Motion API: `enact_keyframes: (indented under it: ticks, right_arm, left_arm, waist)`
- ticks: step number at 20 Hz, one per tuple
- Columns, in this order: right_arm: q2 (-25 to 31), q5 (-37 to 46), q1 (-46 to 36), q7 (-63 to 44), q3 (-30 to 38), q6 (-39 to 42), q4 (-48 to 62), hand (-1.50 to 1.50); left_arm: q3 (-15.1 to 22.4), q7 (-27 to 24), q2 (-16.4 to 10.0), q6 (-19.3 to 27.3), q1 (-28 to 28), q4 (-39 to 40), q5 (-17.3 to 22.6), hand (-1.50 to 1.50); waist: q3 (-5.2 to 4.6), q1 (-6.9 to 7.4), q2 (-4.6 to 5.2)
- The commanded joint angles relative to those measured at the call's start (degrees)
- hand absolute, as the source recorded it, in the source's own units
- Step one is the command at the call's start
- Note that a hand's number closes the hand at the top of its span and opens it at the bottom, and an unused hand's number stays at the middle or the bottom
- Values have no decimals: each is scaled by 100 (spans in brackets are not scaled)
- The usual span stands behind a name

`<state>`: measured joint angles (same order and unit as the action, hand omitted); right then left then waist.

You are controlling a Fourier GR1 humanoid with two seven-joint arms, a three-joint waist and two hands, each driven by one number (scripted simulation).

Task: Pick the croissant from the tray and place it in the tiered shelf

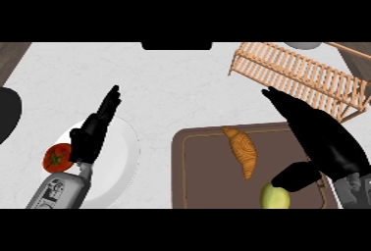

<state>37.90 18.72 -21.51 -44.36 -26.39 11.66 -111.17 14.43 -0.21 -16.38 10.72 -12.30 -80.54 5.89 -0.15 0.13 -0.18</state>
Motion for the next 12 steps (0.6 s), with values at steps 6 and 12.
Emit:
enact_keyframes:
  ticks: [6, 12]
  right_arm:
    - [-999, 667, -20, -1661, -393, 817, -947, -150]
    - [-1739, 1689, 19, -1323, -755, 693, -330, -150]
  left_arm:
    - [-75, 99, 238, -21, 286, -255, -314, 0]
    - [-451, -38, 220, -485, 7, 182, -252, 0]
  waist:
    - [14, -8, 6]
    - [14, -14, 17]
